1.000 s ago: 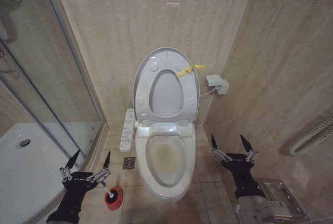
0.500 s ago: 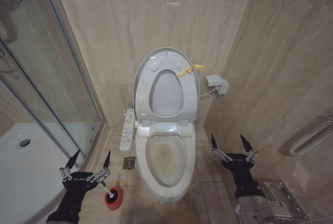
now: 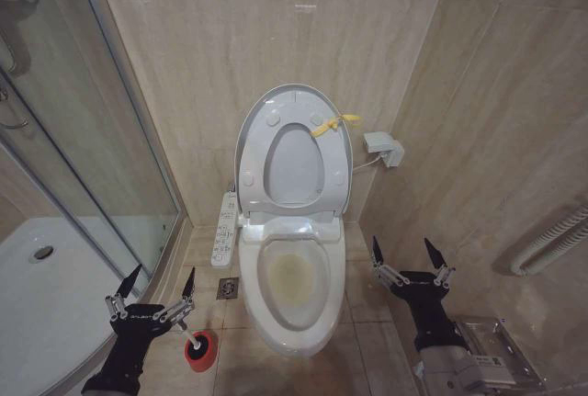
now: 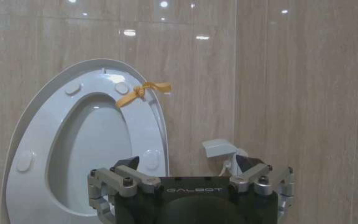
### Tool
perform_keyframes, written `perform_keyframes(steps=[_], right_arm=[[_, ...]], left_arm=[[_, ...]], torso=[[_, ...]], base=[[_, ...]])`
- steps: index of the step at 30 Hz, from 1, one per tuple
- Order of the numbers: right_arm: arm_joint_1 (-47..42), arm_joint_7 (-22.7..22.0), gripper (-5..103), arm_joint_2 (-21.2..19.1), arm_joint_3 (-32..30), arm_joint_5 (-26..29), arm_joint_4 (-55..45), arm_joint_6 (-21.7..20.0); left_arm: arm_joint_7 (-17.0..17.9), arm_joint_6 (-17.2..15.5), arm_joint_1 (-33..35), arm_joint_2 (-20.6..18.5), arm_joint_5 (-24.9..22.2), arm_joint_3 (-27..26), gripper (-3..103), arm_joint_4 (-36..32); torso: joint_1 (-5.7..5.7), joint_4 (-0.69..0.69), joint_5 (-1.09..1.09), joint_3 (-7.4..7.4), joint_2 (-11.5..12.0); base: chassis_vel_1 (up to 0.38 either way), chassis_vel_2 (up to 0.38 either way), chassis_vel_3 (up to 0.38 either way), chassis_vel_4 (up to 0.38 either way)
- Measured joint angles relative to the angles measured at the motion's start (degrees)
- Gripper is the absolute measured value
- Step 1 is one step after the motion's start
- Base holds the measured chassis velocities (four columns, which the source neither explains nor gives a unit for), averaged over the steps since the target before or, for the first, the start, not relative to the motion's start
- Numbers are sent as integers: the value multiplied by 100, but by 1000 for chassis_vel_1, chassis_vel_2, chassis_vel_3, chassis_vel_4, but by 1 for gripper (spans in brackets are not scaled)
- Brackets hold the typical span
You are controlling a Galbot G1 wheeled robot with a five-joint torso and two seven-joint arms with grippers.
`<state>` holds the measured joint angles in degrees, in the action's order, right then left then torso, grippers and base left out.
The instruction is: Open the toilet lid, clean the toilet bowl with a toilet brush, close the toilet lid, and flush.
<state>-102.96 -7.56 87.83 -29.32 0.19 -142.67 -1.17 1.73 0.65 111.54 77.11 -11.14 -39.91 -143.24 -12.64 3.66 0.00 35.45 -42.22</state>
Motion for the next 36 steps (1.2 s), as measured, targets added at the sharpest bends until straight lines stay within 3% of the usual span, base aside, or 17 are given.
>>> perform_keyframes(steps=[36], right_arm=[[0,0,100,0,0,0,0,0]], left_arm=[[0,0,-1,0,0,0,100,0]], torso=[[0,0,0,0,0]], base=[[0,0,0,0]])
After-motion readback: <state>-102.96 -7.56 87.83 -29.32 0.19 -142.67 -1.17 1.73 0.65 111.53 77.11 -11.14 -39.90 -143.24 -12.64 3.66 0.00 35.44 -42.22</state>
